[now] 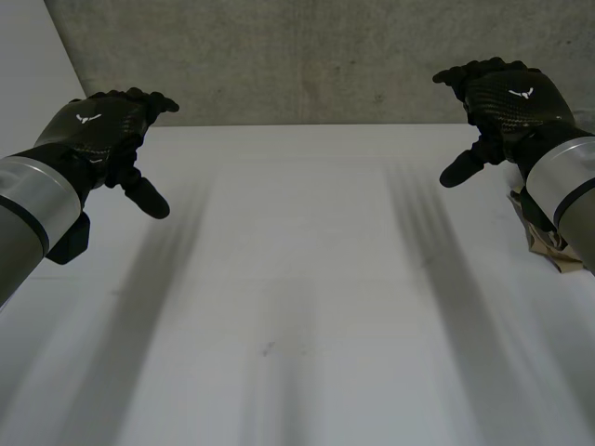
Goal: Fold the laundry.
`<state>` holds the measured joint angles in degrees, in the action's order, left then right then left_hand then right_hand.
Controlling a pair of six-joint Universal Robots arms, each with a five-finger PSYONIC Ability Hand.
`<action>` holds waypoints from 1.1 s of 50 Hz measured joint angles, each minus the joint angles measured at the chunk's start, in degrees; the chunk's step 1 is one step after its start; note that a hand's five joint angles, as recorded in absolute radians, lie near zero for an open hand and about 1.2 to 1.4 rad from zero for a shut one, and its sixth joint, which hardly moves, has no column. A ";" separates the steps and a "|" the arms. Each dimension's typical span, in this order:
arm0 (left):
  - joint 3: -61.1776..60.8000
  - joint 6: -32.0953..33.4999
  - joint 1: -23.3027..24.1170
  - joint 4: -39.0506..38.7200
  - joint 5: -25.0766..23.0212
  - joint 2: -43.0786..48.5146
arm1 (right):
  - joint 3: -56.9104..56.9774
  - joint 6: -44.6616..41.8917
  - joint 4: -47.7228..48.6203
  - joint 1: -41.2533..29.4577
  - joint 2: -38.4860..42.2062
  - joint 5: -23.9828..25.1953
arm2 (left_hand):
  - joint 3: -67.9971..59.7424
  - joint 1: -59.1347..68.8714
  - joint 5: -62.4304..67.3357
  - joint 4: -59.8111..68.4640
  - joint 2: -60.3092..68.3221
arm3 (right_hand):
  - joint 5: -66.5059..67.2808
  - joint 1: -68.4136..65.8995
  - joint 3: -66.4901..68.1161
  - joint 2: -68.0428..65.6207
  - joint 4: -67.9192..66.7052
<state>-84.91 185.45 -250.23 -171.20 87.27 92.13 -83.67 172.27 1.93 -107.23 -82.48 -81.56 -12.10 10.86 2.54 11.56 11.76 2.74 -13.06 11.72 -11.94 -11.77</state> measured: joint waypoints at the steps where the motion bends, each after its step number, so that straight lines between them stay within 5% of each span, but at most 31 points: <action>1: 0.00 0.00 0.00 0.00 0.00 -0.01 | 0.00 0.00 0.00 0.00 0.00 0.00 | 0.00 0.00 0.00 0.00 0.00 | 0.00 0.00 0.00 0.00 0.00; 45: -0.46 -0.15 -0.07 -0.26 0.08 0.06 | -0.35 0.00 0.18 -0.29 -0.02 0.04 | 0.00 0.00 0.00 0.00 0.00 | 0.00 0.00 0.00 0.00 0.00; 55: -2.77 -0.48 -0.58 -5.21 -0.73 0.18 | -0.53 0.00 0.35 -0.54 0.13 0.07 | 0.00 0.00 0.00 0.00 0.00 | 0.00 0.00 0.00 0.00 0.00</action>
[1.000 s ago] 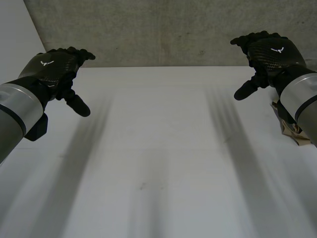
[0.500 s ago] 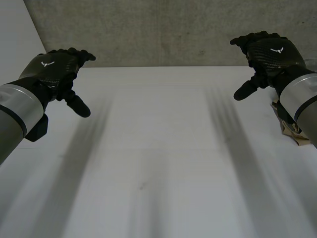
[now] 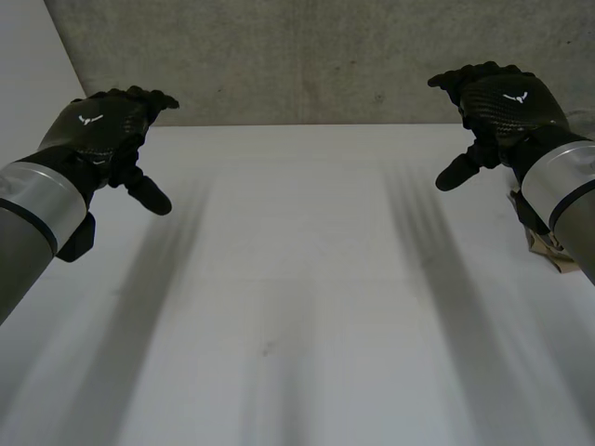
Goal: Fold the laundry.
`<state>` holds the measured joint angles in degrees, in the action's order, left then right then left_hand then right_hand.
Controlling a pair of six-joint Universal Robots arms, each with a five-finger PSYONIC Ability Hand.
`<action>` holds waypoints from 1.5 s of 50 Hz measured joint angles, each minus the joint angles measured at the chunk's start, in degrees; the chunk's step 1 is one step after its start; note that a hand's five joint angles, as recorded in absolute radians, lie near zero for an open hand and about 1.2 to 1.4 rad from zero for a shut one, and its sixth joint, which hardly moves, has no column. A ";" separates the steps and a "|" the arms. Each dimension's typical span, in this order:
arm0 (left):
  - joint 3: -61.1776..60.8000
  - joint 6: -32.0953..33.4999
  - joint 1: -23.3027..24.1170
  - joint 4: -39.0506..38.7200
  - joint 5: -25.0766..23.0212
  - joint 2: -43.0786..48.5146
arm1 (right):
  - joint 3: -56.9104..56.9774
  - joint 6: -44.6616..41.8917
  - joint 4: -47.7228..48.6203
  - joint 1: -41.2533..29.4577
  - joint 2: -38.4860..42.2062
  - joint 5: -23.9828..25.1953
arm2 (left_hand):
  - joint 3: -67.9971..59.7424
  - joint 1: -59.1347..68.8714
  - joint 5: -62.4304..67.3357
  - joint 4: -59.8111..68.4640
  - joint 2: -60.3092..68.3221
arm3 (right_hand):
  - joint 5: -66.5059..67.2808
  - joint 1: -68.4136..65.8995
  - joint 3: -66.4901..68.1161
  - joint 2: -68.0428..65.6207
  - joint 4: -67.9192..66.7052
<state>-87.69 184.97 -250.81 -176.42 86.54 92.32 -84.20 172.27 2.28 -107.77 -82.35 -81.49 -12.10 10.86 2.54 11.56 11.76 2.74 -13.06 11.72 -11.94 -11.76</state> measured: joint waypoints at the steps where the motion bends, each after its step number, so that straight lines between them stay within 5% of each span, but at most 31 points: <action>1: -0.15 -0.03 -0.05 -0.41 -0.08 0.00 | -0.01 0.00 0.02 -0.01 0.00 0.00 | 0.00 0.00 0.00 0.00 0.00 | 0.00 0.00 0.00 0.00 0.00; 9: -1.81 -0.61 -0.56 -5.31 -1.17 -0.30 | -0.13 0.00 0.43 -0.08 -0.01 0.00 | 0.00 0.00 0.00 0.00 0.00 | 0.00 0.00 0.00 0.00 0.00; 75: -0.63 -0.67 -0.78 -1.12 -1.11 -0.66 | -0.70 0.00 0.97 -0.89 -0.33 -0.16 | 0.00 0.00 0.00 0.00 0.00 | 0.00 0.00 0.00 0.00 0.00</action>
<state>-88.32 184.31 -251.59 -177.54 85.42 91.66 -84.90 172.27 3.25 -108.66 -82.68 -81.65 -12.10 10.86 2.54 11.56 11.76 2.74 -13.06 11.72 -11.94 -11.76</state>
